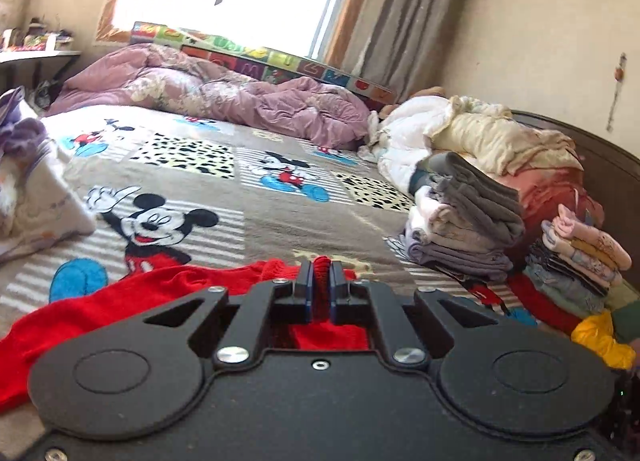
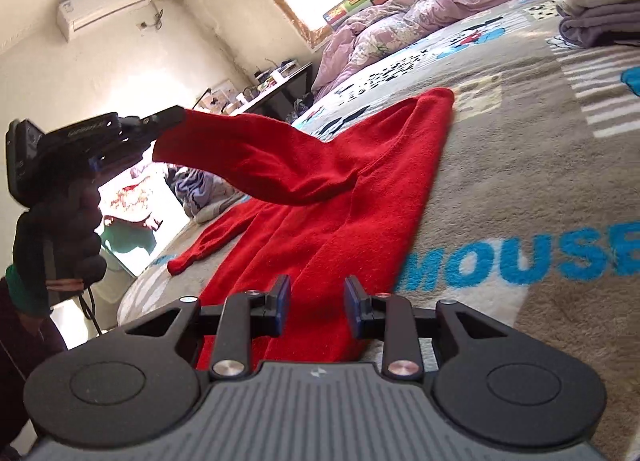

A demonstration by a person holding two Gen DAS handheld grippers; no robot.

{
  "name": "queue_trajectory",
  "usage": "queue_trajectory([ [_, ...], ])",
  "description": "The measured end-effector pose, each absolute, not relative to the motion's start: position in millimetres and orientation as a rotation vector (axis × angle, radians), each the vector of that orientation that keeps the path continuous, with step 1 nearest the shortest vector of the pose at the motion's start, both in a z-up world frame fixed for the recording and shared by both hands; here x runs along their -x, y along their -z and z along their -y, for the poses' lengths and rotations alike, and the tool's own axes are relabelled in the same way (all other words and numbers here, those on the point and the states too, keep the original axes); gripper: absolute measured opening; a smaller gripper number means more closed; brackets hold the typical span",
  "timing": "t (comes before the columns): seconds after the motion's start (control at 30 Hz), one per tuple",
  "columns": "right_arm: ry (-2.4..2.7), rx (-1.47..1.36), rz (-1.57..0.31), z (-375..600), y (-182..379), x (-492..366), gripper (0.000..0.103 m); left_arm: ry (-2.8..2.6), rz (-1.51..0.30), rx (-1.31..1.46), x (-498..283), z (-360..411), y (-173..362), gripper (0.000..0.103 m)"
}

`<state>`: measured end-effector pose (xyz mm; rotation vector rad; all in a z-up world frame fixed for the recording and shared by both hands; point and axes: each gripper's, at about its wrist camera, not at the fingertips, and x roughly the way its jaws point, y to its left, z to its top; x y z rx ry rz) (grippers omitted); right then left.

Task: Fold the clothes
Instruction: 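Grasp another sweater edge with the left gripper and lift it over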

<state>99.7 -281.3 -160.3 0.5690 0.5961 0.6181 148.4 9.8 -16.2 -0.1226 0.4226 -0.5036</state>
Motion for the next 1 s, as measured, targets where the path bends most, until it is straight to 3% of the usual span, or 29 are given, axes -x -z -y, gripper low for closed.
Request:
queue_trajectory([
  [0.3, -0.543, -0.893, -0.566, 327, 174, -106, 0.032, 0.684, -0.431, -0.265, -99, 73, 48, 0.004],
  [1.0, -0.527, -0.919, -0.615, 324, 183, -117, 0.038, 0.864, -0.446, -0.652, -42, 109, 106, 0.004],
])
